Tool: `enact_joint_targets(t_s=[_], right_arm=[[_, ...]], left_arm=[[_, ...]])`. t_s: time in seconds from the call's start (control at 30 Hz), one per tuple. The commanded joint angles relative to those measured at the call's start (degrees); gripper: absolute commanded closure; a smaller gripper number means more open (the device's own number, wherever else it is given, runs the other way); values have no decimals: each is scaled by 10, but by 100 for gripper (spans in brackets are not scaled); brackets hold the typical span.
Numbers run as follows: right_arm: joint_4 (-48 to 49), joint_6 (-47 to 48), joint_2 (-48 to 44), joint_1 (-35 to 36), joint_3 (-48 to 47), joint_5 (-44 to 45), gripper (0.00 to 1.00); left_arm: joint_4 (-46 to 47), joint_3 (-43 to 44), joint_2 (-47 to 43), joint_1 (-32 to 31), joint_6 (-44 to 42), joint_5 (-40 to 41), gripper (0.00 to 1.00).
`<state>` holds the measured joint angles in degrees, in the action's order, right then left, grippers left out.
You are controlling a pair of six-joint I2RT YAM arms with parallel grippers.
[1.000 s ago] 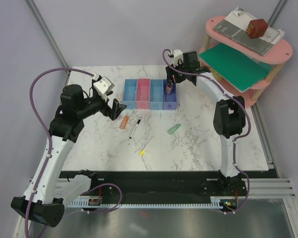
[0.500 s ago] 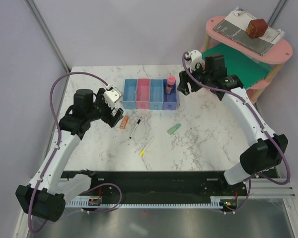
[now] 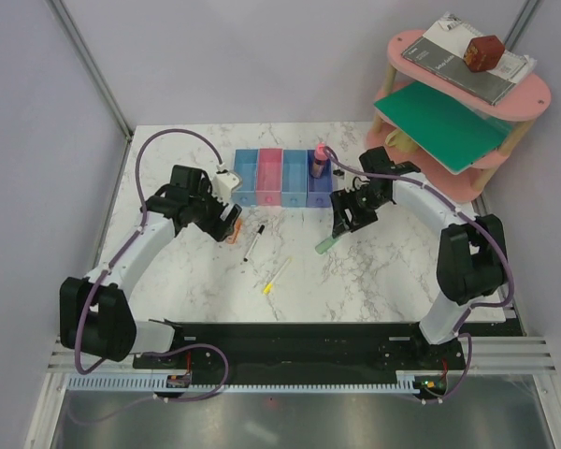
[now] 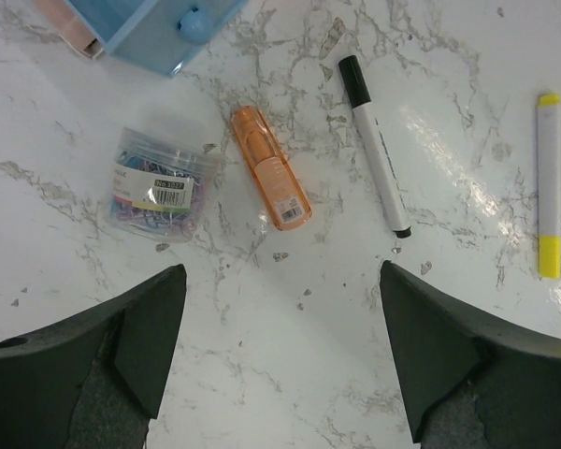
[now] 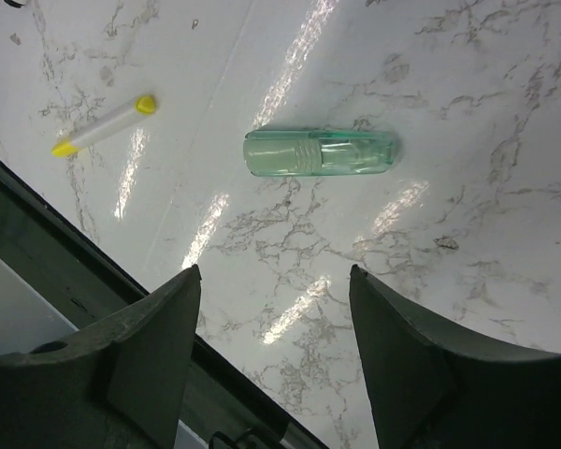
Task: Sort the stationery into containers
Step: Pick up the stationery from the center of the board.
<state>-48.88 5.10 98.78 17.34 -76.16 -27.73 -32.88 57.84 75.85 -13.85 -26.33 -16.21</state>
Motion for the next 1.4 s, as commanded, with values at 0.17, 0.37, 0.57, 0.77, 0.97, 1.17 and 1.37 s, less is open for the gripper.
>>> enact_joint_targets(t_s=[0.17, 0.37, 0.57, 0.77, 0.97, 1.17, 1.37], right_arm=[[19, -28, 63, 47, -8, -15, 28], [19, -20, 62, 52, -9, -18, 29], [15, -18, 54, 52, -12, -8, 29], [14, -11, 42, 52, -10, 0, 29], [15, -7, 29, 52, -8, 7, 29], [13, -4, 19, 52, -7, 10, 29], [12, -4, 22, 52, -13, 14, 30]], left_arm=[[35, 25, 78, 1, 30, 55, 0], [123, -16, 54, 3, -66, 91, 0], [141, -47, 38, 27, -223, -1, 0], [128, -39, 63, 69, -333, -83, 0], [94, 15, 135, 110, -381, -138, 2], [94, 33, 180, 119, -403, -174, 5], [93, 43, 215, 119, -427, -187, 14]])
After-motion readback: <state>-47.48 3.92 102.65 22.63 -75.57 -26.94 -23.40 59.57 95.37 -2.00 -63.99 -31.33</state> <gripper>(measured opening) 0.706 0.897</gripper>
